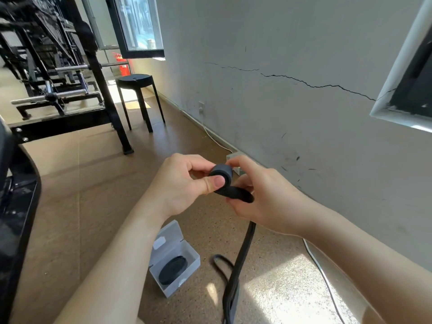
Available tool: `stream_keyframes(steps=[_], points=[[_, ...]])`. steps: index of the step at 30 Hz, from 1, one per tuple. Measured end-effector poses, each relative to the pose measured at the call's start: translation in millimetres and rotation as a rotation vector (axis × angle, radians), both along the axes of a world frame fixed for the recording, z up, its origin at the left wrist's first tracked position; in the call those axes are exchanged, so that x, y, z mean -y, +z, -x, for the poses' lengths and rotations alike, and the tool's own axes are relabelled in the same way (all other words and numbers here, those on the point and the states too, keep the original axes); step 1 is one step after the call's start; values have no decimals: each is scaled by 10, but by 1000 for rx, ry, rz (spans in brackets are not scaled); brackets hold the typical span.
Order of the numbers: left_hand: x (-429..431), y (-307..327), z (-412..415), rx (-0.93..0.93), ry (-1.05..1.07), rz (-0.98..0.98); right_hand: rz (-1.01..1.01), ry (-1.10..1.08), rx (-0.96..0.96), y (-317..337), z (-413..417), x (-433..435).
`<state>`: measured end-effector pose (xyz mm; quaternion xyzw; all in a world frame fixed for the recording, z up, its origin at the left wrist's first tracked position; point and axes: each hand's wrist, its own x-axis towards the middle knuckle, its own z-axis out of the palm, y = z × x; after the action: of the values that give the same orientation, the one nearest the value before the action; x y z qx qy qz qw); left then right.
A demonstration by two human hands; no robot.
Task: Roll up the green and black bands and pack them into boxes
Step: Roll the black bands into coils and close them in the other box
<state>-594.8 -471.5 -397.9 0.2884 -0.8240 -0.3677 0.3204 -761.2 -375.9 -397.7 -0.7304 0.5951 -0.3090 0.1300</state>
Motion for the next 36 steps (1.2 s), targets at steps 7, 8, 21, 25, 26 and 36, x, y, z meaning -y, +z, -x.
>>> stream_keyframes(steps=[7,8,21,25,26,36], points=[[-36,78,23,81,-27,128,-209,49,509,54,153,-7],[-42,86,20,89,-33,129,-239,50,605,62,172,-9],[-264,-17,241,-319,-115,-309,-261,-1,1233,-3,178,38],[-327,-71,364,-528,-241,-635,-257,120,1412,-27,177,68],[-325,-71,376,-556,-248,-650,-255,129,1427,-38,176,74],[-149,-76,251,-156,-44,-6,-335,78,1271,-31,170,19]])
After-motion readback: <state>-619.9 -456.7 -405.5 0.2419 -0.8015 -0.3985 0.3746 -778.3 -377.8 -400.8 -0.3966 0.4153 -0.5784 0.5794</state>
